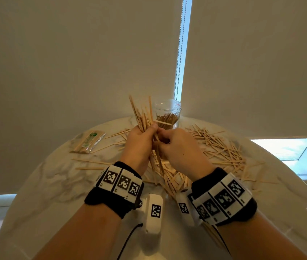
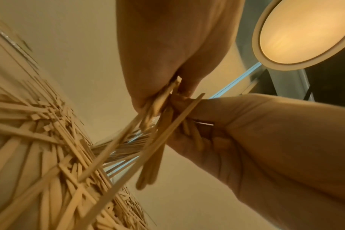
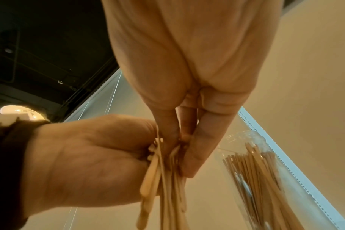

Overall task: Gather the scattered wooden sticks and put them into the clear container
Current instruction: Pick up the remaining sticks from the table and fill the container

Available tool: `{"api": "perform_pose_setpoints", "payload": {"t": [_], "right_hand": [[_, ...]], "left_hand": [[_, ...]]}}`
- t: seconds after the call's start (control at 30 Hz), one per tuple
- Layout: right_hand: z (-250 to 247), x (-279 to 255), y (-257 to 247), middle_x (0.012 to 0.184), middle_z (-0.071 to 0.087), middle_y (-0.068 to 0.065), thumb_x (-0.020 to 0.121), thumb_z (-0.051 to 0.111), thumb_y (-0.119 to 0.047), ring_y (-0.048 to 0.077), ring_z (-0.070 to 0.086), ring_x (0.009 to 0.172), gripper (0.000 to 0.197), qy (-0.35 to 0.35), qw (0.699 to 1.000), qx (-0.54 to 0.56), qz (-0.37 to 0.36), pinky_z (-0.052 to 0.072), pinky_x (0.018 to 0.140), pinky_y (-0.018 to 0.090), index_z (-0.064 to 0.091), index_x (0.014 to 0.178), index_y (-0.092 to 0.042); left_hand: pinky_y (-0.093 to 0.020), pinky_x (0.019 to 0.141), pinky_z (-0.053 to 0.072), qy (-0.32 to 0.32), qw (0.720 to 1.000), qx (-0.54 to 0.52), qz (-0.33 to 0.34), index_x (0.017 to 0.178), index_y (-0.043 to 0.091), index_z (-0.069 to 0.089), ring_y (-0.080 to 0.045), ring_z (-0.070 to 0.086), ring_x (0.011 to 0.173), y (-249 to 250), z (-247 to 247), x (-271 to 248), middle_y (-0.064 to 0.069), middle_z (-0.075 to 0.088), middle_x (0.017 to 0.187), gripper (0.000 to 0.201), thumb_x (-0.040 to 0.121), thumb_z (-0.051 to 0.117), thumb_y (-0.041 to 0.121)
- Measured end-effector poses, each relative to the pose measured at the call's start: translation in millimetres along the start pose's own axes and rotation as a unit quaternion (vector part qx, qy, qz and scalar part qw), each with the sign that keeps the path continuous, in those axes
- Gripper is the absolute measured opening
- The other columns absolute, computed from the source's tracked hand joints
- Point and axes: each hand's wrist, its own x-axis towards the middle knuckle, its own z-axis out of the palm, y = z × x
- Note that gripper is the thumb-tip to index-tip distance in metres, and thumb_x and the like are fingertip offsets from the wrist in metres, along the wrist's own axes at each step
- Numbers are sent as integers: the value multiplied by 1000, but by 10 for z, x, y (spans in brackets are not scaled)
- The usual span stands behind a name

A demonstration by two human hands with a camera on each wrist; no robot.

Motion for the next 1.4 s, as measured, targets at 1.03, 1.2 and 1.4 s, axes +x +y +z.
{"api": "perform_pose_setpoints", "payload": {"t": [1.03,1.2,1.4], "right_hand": [[-47,-1,162,88,67,-9,82,79,-40,6,64,72,43,-175,981,-82,20,51,68,27,58,116,-24],[-36,23,172,78,70,-4,83,79,-39,7,63,64,23,-167,983,-75,12,48,62,26,68,95,-23],[-143,19,255,73,76,-5,88,75,-29,8,71,65,11,-214,973,-78,46,59,68,27,76,83,-19]], "left_hand": [[-34,69,48,-14,956,-293,-4,100,17,49,-12,48,61,-169,-55,42,1,46,71,13,105,46,28],[-24,55,39,0,953,-302,18,89,17,51,-7,37,54,-156,-97,105,4,40,67,24,103,48,36],[-24,56,43,54,934,-353,29,84,19,48,-8,38,52,-88,-276,191,5,41,63,30,103,46,42]]}}
